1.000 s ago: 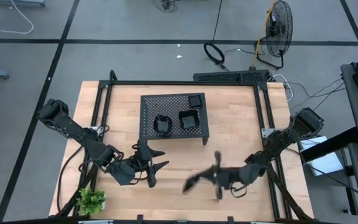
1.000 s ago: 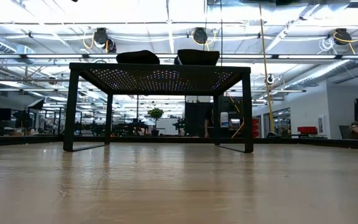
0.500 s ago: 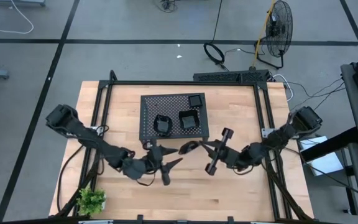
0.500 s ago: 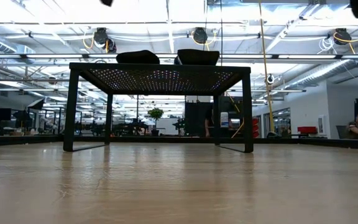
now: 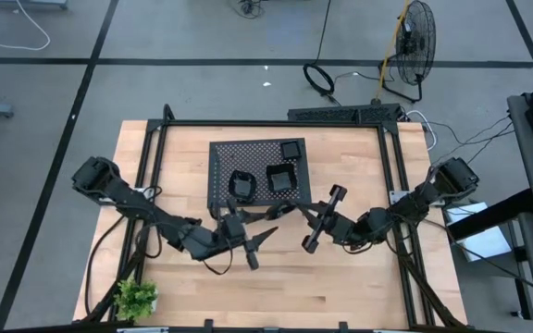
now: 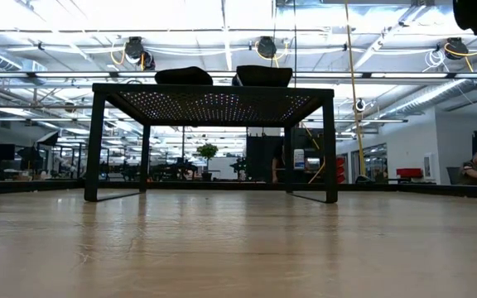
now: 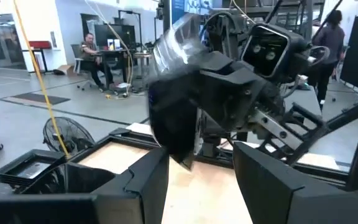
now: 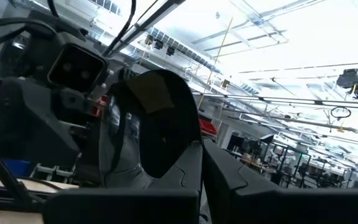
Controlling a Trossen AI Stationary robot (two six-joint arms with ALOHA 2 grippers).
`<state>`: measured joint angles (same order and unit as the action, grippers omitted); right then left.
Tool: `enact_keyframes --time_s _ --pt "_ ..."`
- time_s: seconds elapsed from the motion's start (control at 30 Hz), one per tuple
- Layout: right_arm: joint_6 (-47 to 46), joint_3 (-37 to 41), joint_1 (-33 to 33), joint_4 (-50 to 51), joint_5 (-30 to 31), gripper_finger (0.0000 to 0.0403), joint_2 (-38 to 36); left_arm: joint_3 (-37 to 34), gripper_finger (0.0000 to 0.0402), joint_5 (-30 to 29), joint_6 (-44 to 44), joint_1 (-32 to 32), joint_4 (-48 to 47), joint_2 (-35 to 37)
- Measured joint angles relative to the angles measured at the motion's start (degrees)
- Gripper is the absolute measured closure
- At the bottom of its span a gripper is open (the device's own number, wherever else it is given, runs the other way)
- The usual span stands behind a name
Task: Pick & Place Mini shaped plates
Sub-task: Stack the leaf-shaped plate onto the stacked leaf-shaped plate on the shelf
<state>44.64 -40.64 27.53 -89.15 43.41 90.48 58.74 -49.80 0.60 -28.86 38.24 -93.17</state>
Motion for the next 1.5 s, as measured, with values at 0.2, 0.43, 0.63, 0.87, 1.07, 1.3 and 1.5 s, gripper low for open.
enact_keyframes --time_s 0.2,0.43,0.63,0.87,1.07,1.3,1.5 --pt "-0.3 0.0 0.0 0.0 0.0 0.0403 0.0 0.0 0.022 -2.7 -0.9 1.4 0.5 0.0" --pt "-0.4 0.0 0.0 0.4 0.0 0.0403 0.0 0.0 0.0235 -2.9 -3.0 2.5 1.1 0.0" --pt "-1.9 0.0 0.3 1.4 0.0 0.0403 0.0 0.0 0.0354 -3.8 -4.8 2.3 1.5 0.0" --pt "-9.6 0.0 2.8 6.3 0.0 0.0373 0.0 0.0 0.0389 -9.7 -3.7 -0.2 1.8 0.6" --pt "-14.8 0.0 6.8 13.8 0.0 0.0326 0.0 0.0 0.0391 -14.8 0.8 -3.0 1.7 4.2" --pt "-22.6 0.0 11.0 24.3 0.0 0.0289 0.0 0.0 0.0396 -16.7 -17.8 -3.0 -26.3 16.7" --pt "-24.0 0.0 12.0 28.2 0.0 0.0282 0.0 0.0 0.0398 14.0 -49.3 8.4 -63.9 27.3"
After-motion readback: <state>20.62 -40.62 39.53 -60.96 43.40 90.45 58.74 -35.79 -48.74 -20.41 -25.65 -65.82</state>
